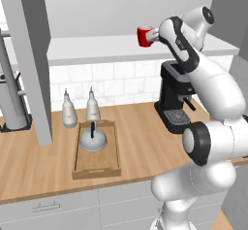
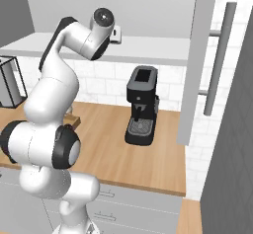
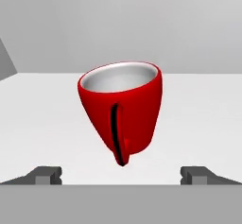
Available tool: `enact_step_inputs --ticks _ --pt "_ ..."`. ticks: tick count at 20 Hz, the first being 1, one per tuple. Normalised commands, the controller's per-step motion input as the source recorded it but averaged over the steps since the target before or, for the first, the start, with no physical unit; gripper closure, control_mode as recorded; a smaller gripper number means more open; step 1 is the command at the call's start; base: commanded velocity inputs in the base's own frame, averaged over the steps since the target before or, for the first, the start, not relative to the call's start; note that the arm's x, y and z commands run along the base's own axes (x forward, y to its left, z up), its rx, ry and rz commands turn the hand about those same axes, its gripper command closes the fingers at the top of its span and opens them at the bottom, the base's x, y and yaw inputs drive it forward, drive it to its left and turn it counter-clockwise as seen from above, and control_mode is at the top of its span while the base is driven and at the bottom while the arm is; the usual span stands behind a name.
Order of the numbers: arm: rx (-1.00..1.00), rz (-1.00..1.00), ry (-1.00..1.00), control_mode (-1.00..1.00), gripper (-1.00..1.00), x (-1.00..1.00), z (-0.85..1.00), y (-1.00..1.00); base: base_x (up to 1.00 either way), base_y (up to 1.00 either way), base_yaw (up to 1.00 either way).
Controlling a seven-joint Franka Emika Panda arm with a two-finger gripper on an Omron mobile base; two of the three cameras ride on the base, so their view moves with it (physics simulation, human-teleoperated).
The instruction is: Pick the kettle from the counter and place it on the tray. Then pick the mug from the cabinet and place it on the tray. Then close the cabinet doors.
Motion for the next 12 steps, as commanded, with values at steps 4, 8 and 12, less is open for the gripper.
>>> enact_step_inputs --ticks 4,8,12 --pt "0.0 0.06 0.0 -1.0 -1.0 0.45 -0.1 0.0 0.0 0.0 0.0" --pt "0.0 0.04 0.0 -1.0 -1.0 0.43 -0.14 0.0 0.0 0.0 0.0" --pt "0.0 0.02 0.0 -1.0 -1.0 0.17 -0.03 0.0 0.0 0.0 0.0"
